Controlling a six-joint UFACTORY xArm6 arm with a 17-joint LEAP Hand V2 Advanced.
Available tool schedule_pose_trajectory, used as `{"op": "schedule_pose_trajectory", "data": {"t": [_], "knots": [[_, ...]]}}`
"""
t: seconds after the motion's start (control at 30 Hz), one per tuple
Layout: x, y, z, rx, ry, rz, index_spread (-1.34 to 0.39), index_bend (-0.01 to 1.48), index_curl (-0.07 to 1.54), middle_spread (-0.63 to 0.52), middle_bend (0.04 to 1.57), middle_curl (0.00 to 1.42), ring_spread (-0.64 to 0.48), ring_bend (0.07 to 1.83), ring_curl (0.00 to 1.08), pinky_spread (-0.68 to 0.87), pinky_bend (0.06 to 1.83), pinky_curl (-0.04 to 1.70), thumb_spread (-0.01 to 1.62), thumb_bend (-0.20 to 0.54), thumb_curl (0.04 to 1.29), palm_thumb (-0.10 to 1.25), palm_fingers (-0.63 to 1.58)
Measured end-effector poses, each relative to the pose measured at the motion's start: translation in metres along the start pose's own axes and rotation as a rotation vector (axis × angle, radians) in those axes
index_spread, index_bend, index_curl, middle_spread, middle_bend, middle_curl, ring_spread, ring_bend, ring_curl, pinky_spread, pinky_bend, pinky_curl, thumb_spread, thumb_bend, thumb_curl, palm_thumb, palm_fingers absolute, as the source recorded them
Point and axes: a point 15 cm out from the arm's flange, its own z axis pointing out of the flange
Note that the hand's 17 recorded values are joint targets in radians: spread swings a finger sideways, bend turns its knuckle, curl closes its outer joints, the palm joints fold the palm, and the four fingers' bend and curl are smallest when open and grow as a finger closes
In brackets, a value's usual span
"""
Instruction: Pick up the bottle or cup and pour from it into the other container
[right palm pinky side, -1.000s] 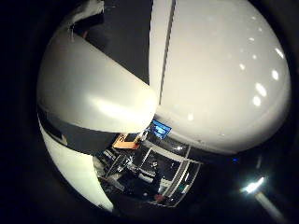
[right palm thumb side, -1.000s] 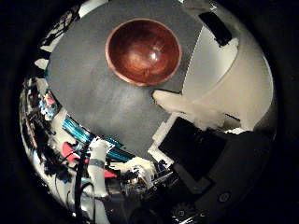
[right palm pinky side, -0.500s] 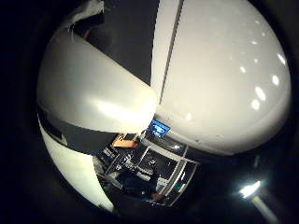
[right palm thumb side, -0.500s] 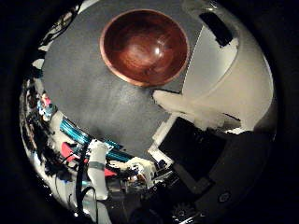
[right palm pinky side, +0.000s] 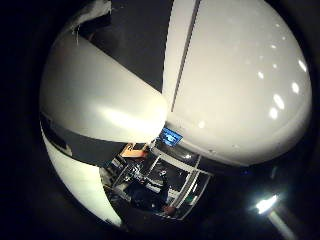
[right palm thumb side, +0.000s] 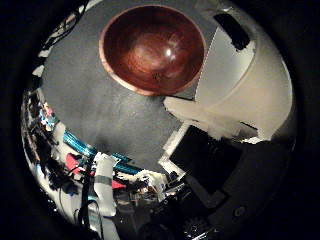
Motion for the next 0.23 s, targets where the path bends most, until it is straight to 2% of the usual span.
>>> {"op": "schedule_pose_trajectory", "data": {"t": [0.23], "knots": [[0.012,0.001,0.000,0.014,-0.028,0.043,-0.55,0.18,1.06,-0.36,0.81,1.00,-0.27,1.24,0.65,-0.37,1.17,0.79,0.86,-0.028,0.56,0.81,0.97]]}}
